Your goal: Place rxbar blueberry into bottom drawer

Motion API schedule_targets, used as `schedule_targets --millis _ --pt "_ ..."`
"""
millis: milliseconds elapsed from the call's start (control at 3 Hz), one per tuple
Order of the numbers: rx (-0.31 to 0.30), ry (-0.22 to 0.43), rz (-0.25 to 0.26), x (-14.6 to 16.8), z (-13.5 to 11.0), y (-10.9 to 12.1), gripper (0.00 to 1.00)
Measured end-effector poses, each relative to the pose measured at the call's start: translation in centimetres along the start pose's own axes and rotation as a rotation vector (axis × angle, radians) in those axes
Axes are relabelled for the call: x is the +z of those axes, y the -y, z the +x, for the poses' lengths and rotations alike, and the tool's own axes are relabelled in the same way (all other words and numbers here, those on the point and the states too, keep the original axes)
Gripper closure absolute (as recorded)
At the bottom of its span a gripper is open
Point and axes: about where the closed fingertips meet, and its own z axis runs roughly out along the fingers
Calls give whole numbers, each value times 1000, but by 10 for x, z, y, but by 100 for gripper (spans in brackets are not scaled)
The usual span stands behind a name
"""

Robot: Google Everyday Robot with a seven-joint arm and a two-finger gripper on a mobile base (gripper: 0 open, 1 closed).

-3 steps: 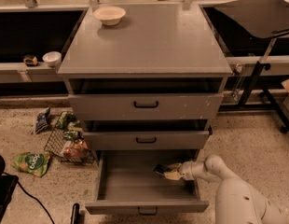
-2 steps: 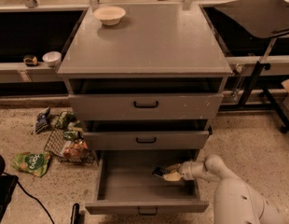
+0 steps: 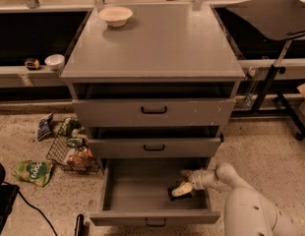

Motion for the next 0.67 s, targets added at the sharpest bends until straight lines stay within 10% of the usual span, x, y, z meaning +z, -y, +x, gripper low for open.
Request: schedule_targets --millis 667 --pt "-35 69 -21 -28 -5 -15 0"
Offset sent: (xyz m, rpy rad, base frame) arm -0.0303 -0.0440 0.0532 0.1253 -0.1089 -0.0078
